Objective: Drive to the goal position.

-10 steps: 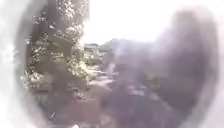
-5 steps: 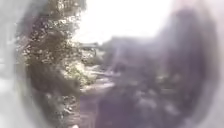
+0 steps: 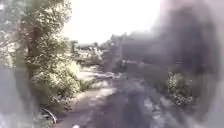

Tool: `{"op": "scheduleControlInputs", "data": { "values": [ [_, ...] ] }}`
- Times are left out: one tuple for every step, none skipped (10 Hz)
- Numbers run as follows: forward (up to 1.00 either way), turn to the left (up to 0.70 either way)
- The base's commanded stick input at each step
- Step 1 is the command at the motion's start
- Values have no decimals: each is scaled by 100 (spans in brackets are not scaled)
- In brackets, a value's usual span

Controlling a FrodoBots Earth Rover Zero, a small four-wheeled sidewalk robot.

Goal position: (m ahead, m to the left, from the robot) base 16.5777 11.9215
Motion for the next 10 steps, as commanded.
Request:
{"op": "scheduleControlInputs", "data": {
  "values": [
    [100,0],
    [100,0],
    [100,0],
    [100,0],
    [100,0],
    [100,0],
    [100,0],
    [100,0],
    [100,0],
    [100,0]
  ]
}}
